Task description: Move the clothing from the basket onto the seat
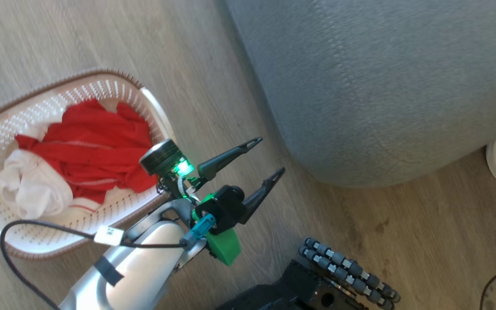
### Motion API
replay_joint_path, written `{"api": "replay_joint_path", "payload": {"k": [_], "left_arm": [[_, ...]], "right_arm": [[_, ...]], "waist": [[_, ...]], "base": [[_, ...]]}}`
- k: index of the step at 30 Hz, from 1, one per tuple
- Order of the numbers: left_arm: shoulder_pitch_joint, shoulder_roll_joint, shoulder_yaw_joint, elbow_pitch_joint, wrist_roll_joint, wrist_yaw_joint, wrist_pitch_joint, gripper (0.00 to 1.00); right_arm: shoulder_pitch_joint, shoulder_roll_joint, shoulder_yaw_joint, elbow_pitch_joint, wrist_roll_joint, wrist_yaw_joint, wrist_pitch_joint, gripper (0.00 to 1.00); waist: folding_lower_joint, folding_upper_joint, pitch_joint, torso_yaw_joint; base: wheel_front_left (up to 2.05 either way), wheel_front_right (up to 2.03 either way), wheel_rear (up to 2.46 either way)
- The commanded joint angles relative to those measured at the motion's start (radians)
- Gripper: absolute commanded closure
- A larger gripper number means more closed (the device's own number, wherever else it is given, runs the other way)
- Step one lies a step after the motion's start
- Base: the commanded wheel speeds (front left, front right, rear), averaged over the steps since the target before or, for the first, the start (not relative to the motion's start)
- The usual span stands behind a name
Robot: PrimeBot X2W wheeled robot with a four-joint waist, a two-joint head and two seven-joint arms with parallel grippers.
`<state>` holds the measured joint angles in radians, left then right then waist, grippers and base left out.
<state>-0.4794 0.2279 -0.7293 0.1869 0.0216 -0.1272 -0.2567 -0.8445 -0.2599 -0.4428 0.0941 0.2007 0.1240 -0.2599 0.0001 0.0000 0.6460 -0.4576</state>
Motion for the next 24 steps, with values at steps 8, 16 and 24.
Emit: {"api": "replay_joint_path", "payload": {"k": [8,16,24], "left_arm": [[-0.056,-0.004,-0.012,-0.057,0.012,0.032,-0.005,0.0],[-0.075,-0.007,-0.027,-0.074,0.004,0.055,-0.005,0.0],[-0.081,-0.009,-0.041,-0.078,-0.011,0.075,-0.005,0.0]], "right_arm": [[-0.177,-0.124,0.004,0.181,-0.086,0.007,-0.002,1.0],[-0.265,-0.143,-0.096,0.533,-0.133,0.007,-0.002,1.0],[-0.352,-0.183,0.021,0.837,-0.113,0.007,-0.002,1.0]], "waist": [[-0.0001,0.0,0.106,0.085],[-0.0001,0.0,0.135,0.131],[-0.0001,0.0,0.155,0.149]], "base": [[0.0,0.0,0.0],[0.0,0.0,0.0],[0.0,0.0,0.0]]}}
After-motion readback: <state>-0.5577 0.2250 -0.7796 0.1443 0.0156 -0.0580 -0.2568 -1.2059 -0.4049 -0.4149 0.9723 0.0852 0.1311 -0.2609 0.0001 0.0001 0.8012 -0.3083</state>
